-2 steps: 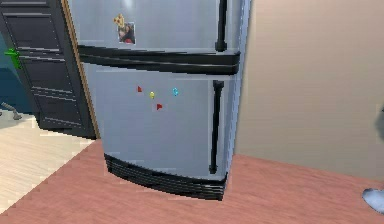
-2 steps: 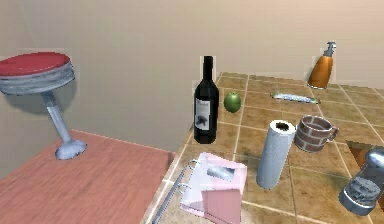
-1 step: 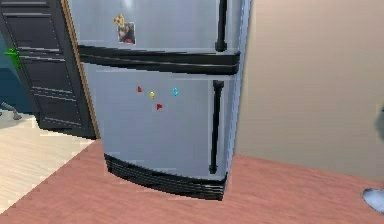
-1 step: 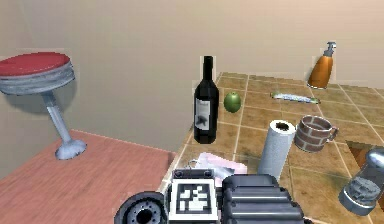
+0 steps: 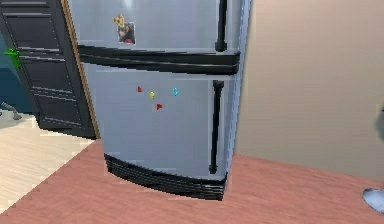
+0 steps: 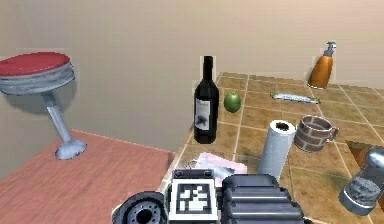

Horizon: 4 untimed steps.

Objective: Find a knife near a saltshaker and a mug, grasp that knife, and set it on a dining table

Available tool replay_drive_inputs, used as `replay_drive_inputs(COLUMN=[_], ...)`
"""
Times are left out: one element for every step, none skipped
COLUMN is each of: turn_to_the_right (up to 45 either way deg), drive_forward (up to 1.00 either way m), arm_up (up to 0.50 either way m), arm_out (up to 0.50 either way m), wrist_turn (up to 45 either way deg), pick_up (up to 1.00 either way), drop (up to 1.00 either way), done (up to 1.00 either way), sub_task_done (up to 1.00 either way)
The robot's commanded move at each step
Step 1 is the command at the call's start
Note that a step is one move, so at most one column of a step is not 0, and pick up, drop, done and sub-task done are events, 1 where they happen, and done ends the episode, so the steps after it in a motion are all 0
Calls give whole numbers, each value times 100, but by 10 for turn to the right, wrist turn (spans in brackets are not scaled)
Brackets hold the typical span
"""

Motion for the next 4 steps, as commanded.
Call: replay_drive_inputs(turn_to_the_right=[0,0,0,0], drive_forward=[0,0,0,0], arm_up=[0,0,0,-14], arm_out=[0,0,0,0], wrist_turn=[450,450,150,0], pick_up=[0,0,0,0], drop=[0,0,0,0], done=[0,0,0,0], sub_task_done=[0,0,0,0])
